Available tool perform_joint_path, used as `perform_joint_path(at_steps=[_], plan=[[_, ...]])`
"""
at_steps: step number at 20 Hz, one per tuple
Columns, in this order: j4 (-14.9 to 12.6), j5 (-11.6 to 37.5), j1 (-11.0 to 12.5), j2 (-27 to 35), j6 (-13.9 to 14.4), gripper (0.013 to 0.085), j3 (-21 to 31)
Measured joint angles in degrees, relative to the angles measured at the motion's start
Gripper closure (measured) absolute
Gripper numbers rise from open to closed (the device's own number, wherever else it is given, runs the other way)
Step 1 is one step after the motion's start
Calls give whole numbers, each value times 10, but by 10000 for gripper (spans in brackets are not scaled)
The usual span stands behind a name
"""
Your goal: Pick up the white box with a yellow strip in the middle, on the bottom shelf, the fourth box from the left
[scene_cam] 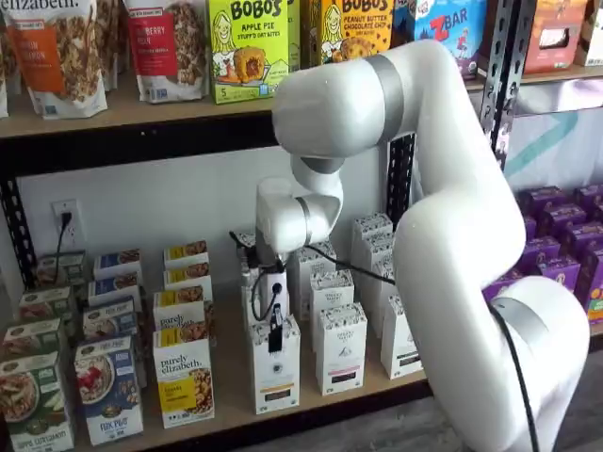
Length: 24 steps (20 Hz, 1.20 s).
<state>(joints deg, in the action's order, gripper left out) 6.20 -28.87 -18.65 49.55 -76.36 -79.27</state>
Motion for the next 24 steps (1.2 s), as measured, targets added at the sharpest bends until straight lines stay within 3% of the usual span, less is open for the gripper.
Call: perform_joint_path(at_steps=[12, 24], plan=[[-8, 0, 22, 59, -15, 130, -67], [-30, -24, 30, 106, -3, 130, -128]])
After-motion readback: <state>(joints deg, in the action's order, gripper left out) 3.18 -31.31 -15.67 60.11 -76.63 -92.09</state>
